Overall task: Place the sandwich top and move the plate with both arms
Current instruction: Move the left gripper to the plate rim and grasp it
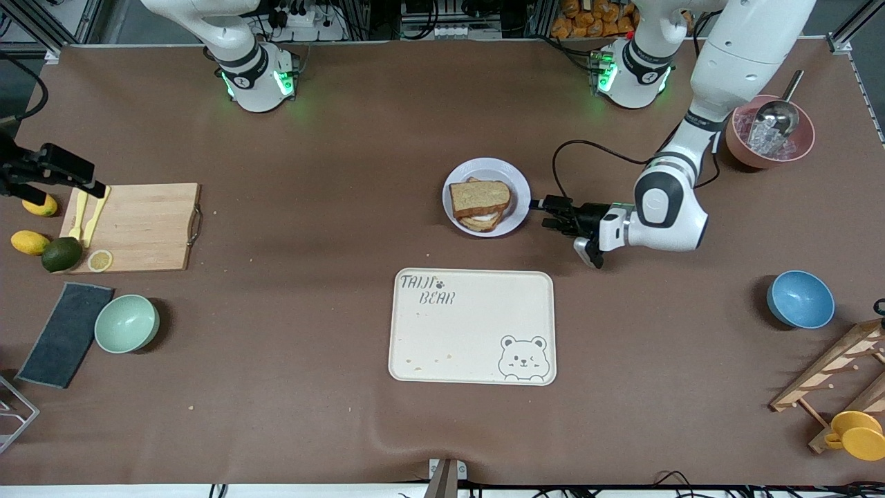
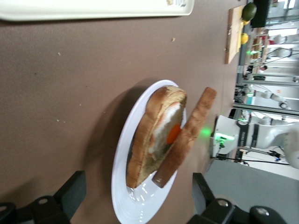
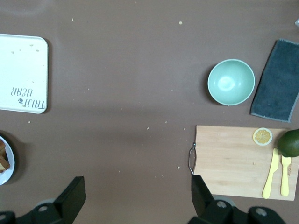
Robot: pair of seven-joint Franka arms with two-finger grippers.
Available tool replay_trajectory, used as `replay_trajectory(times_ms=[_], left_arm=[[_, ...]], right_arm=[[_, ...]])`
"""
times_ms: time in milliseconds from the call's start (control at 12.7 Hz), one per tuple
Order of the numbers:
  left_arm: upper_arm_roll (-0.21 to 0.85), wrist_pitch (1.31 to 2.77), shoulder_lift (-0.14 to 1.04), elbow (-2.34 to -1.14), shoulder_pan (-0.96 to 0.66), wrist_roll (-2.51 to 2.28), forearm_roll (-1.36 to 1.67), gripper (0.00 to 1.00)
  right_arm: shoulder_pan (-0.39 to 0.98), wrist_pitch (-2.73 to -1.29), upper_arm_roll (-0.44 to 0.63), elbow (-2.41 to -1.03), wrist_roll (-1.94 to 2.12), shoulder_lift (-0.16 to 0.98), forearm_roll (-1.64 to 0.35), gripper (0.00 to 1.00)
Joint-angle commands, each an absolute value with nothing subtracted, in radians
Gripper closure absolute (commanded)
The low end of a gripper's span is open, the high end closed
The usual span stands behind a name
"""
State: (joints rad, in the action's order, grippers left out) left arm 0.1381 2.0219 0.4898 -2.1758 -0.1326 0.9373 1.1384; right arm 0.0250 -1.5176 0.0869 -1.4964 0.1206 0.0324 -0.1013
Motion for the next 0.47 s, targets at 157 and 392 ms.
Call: replay_trajectory(times_ms=[157, 392], left_arm=[[0.135, 2.077, 0.492, -2.210, -0.184, 0.977, 1.210, 0.00], [0.135, 2.092, 0.491, -2.224, -0.201, 0.979, 1.226, 0.00]], right_arm=[[0.005, -1.578, 0.057, -1.617, 0.101, -0.049, -0.072, 0.00], [0.005, -1.586, 0.057, -1.609, 0.101, -0.038, -0.064, 0.00]])
